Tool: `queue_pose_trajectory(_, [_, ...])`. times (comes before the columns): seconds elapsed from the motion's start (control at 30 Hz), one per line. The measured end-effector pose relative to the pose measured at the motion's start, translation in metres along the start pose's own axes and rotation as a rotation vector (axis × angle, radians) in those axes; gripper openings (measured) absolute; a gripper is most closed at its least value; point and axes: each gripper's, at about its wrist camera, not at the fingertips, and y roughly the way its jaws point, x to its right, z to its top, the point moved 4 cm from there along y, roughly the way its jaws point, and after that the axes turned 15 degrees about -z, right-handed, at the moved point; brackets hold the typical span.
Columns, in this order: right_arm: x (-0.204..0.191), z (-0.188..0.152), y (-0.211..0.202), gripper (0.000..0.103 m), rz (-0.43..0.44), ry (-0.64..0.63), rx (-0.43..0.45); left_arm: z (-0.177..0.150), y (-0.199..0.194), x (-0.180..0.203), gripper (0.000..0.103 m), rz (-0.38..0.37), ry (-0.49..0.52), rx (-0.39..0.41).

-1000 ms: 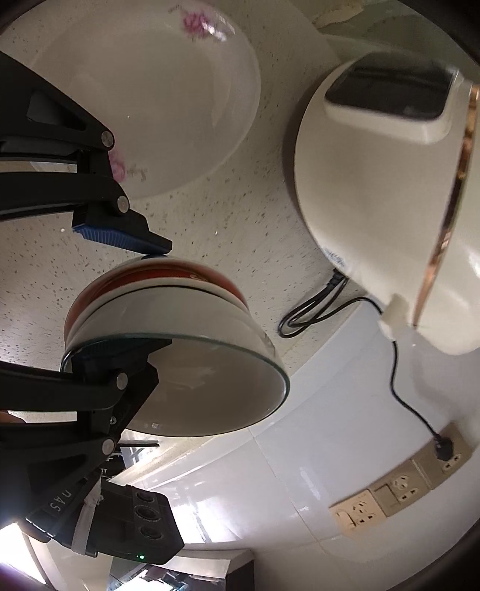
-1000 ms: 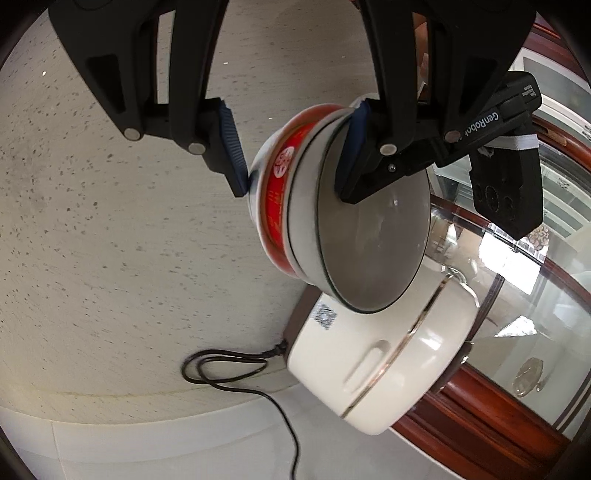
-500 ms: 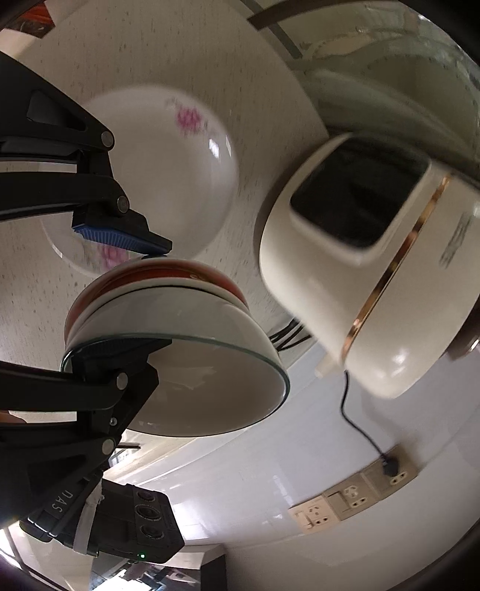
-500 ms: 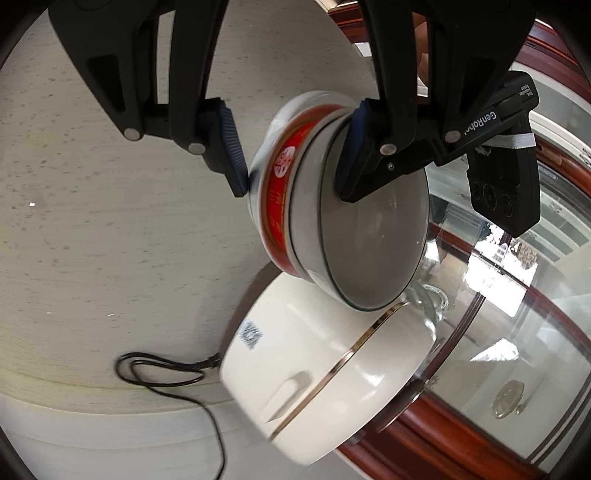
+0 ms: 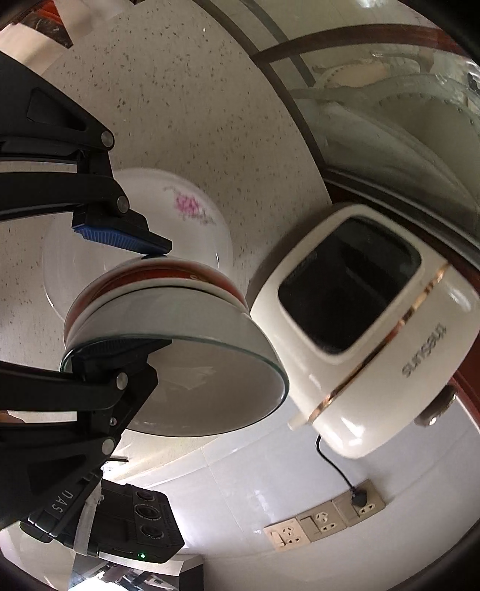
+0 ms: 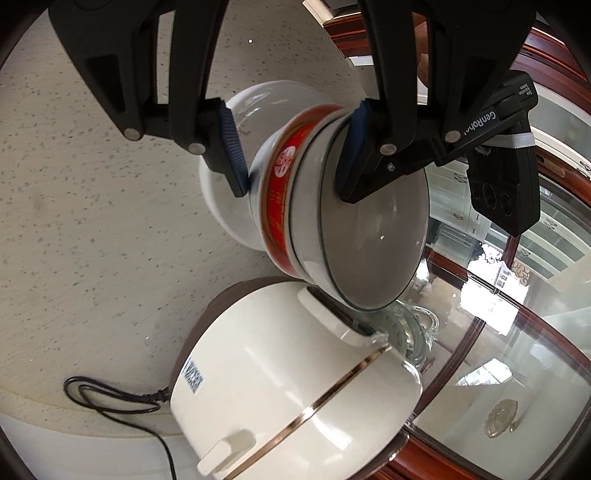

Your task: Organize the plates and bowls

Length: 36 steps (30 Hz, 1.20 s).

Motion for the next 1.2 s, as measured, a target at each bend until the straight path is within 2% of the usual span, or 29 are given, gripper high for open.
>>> queue_pose_trajectory(0.43, [-0.001, -0.001, 0.02, 0.053, 0.021, 0.019, -0.052, -0.004, -0.003, -0.017, 0.043, 0.037, -0.018, -0.015])
queue_pose_trajectory(0.5, [-0.001, 0.001, 0.019, 0.054, 0.031, 0.029, -0.054, -0.004, -0.003, -0.015, 0.049, 0.027, -0.016, -0.02])
queue_pose_trajectory(0.63, [0.006, 0.003, 0.015, 0.056, 0.047, 0.04, -0.05, -0.005, -0.009, -0.009, 0.054, 0.009, 0.002, -0.005])
queue_pose_trajectory(0.77, [0.011, 0.01, -0.003, 0.066, 0.002, 0.035, 0.011, 0.001, -0.036, 0.003, 0.061, -0.028, 0.047, 0.105])
queue_pose_trajectory(0.87, [0.009, 0.015, -0.019, 0.07, -0.037, 0.003, 0.07, 0.009, -0.058, 0.015, 0.062, -0.078, 0.108, 0.236])
queue_pose_trajectory(0.93, [0.006, 0.016, -0.03, 0.072, -0.085, -0.025, 0.134, 0.014, -0.062, 0.015, 0.062, -0.061, 0.134, 0.293])
queue_pose_trajectory(1.07, [0.002, 0.016, -0.043, 0.074, -0.201, -0.078, 0.245, 0.021, -0.048, 0.002, 0.06, -0.027, 0.098, 0.26])
queue_pose_trajectory(1.2, [0.0, 0.015, -0.049, 0.075, -0.264, -0.108, 0.302, 0.02, -0.037, -0.005, 0.06, -0.001, 0.088, 0.228])
